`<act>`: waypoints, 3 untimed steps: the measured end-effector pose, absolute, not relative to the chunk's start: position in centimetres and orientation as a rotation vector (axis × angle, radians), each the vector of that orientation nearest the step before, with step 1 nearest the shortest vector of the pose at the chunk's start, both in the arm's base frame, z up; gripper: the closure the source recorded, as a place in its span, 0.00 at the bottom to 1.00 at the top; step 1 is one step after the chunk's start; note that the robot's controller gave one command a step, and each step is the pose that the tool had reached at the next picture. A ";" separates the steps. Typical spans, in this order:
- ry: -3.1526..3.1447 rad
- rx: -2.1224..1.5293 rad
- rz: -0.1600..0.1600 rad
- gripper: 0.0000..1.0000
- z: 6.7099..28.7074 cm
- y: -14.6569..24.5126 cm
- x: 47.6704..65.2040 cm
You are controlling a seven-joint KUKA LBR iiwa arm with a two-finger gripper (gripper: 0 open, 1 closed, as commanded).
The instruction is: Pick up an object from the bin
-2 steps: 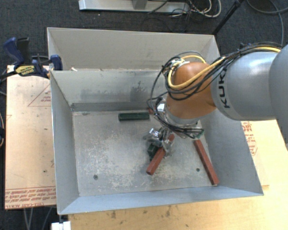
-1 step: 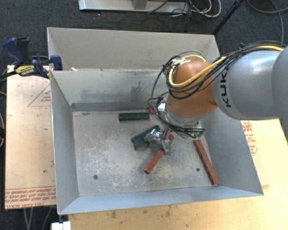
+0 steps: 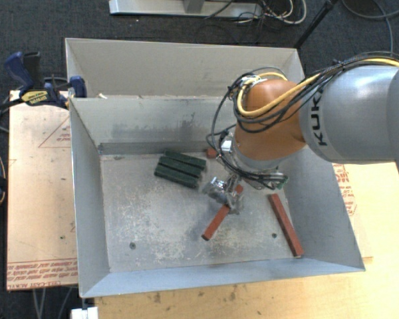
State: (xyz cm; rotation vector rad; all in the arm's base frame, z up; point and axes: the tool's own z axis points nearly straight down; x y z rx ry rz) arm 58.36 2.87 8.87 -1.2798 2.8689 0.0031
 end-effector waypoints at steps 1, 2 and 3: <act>2.865 -1.278 0.001 1.00 10.4 2.9 58.5; 2.869 -1.279 0.003 1.00 11.6 2.9 58.4; 2.868 -1.277 0.002 1.00 13.3 2.9 58.4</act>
Offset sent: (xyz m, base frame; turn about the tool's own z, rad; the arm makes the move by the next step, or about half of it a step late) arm 0.0001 0.0000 0.0739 0.0000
